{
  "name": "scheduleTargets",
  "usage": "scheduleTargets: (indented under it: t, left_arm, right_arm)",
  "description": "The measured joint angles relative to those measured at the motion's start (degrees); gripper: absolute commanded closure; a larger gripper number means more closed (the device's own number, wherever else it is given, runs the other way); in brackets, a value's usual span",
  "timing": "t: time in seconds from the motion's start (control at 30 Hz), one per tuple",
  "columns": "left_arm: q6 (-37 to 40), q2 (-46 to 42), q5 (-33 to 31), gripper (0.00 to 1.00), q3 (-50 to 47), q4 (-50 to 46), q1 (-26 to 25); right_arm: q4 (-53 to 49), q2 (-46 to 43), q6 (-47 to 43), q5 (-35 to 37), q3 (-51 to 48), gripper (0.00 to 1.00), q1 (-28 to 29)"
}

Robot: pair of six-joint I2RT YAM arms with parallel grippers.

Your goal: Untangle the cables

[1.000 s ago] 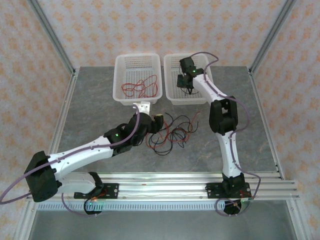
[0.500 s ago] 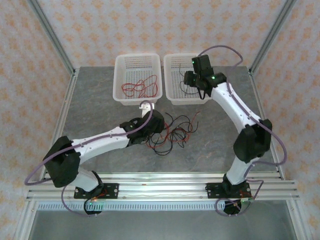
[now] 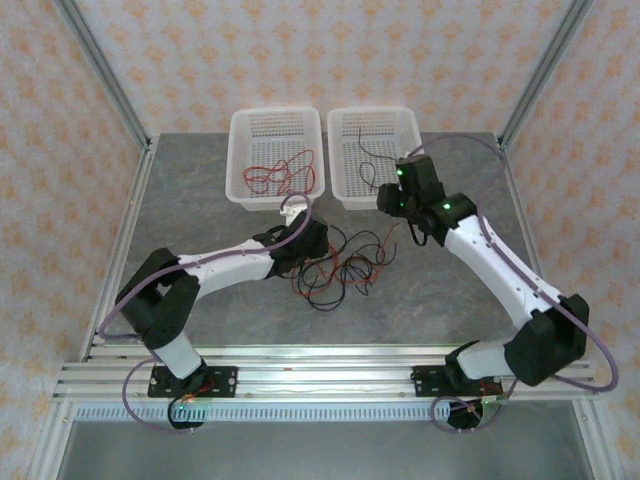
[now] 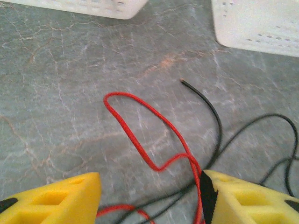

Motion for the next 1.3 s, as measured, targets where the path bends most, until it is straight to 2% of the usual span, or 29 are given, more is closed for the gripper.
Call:
scheduleTargets:
  t: [0.17, 0.3, 0.37, 0.43, 0.47, 0.5, 0.73, 0.9, 1.07, 1.3]
  left_arm:
    - [0.1, 4.7, 0.4, 0.47, 2.0, 2.4, 1.4]
    - [0.4, 7.7, 0.9, 0.55, 3.6, 4.9, 1.5]
    - [0.6, 8.7, 0.9, 0.66, 4.1, 6.0, 1.7]
    - [0.9, 9.4, 0.8, 0.82, 4.4, 6.6, 1.8]
    - [1.0, 9.6, 0.7, 0.94, 4.7, 6.8, 1.9]
    - [0.9, 9.8, 0.7, 1.0, 4.9, 7.1, 2.0]
    - [1.7, 8.8, 0.1, 1.0, 5.9, 7.0, 2.1]
    - [3.1, 3.8, 0.2, 1.0, 6.7, 4.7, 1.7]
    - [4.3, -0.9, 1.1, 1.0, 9.4, 3.4, 0.0]
    - [4.7, -3.6, 2.3, 1.0, 11.2, 0.9, -2.1]
  right_arm:
    - [0.3, -4.0, 1.4, 0.1, -3.5, 0.52, 0.0]
    - [0.3, -6.6, 2.6, 0.0, -5.9, 0.53, 0.0]
    - [0.4, -7.4, 3.2, -0.2, -6.8, 0.53, 0.0]
    - [0.7, -8.3, 3.6, -0.5, -8.0, 0.54, 0.0]
    - [0.7, -8.9, 3.9, -0.6, -8.7, 0.54, 0.0]
    - [0.7, -9.5, 4.2, -0.7, -9.4, 0.54, 0.0]
    - [2.4, -12.3, 6.3, -3.7, -12.7, 0.56, 0.0]
    - [6.4, -13.4, 8.6, -8.3, -16.5, 0.57, 0.0]
    - [12.1, -13.4, 12.2, -13.2, -20.6, 0.62, 0.2]
    - [23.8, -12.0, 20.2, -15.7, -27.3, 0.63, 3.0]
